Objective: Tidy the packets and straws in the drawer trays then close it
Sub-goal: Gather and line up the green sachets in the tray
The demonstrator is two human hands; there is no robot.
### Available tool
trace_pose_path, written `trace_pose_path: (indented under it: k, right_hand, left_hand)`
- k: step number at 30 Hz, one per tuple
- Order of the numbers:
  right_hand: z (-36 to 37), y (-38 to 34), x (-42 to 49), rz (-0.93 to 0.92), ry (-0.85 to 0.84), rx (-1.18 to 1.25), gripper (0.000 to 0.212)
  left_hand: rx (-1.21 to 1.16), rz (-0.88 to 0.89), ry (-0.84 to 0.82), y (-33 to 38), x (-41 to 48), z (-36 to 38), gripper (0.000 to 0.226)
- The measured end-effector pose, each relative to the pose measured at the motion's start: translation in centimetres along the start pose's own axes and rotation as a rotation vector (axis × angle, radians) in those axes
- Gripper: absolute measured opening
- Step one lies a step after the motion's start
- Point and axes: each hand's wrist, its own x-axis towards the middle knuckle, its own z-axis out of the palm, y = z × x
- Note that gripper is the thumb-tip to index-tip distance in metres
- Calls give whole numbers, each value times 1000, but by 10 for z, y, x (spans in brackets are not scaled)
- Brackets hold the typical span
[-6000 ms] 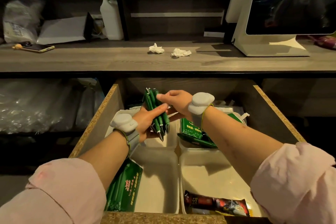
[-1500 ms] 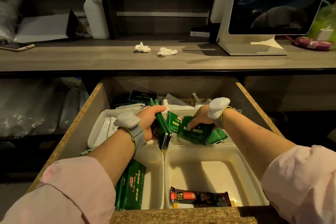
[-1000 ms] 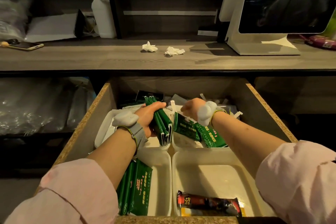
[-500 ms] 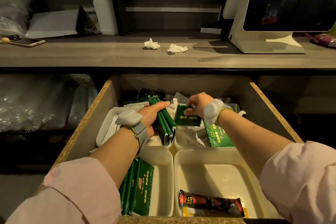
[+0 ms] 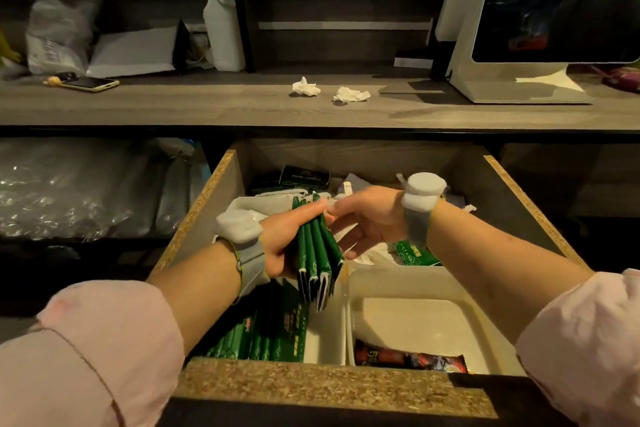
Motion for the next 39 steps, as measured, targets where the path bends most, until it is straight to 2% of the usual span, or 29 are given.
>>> trace_pose_path:
  k: [4, 6, 9, 11, 12, 15, 17, 19, 22, 24, 28, 30, 33, 35, 37, 39]
  right_hand:
    - [15, 20, 6, 132, -92, -142, 19]
    - [22, 30, 8, 192, -126, -194, 22]
    - [26, 39, 9, 239, -170, -217, 23]
    - [26, 39, 8, 236, -165, -207, 24]
    - [25, 38, 8, 231, -153, -211, 27]
    - [27, 37, 11, 228, -142, -250, 37]
    - [31, 36, 13, 232, -153, -304, 39]
    - [36, 36, 15, 243, -177, -382, 39]
    - [42, 36, 16, 258, -204, -492, 37]
    - [43, 37, 15, 265, -227, -488, 37]
    - [46, 40, 12, 320, -290, -425, 38]
    - [44, 35, 9, 319, -216, -454, 37]
    - [16, 20, 5, 213, 65, -452, 28]
    - [-19, 15, 6, 145, 354, -449, 20]
    - [-53, 20, 9, 138, 604, -596, 28]
    - [-81, 36, 12, 232, 721, -800, 35]
  left_hand:
    - [103, -108, 0, -33, -14, -4, 32]
    - [155, -157, 22, -46, -15, -7, 33]
    - [464, -179, 44, -44, -19, -7, 73]
    - [761, -127, 137, -34, -23, -11, 87]
    - [840, -115, 199, -25, -24, -13, 81]
    - [1001, -80, 246, -3, -28, -20, 45]
    - [1121, -12, 245, 7, -32, -18, 23]
    - [1137, -43, 190, 7, -35, -15, 6]
    - [1171, -115, 52, -7, -32, -15, 25]
    - [1262, -90, 53, -15, -24, -17, 33]
    - [1619, -23, 97, -21, -20, -11, 27]
    - [1705, -14, 114, -14, -21, -5, 27]
    - [1575, 99, 220, 8, -19, 6, 25]
    - [1377, 194, 240, 20, -13, 16, 16]
    - [1112, 187, 193, 23, -8, 31, 7]
    - [918, 128, 137, 22, 1, 50, 8]
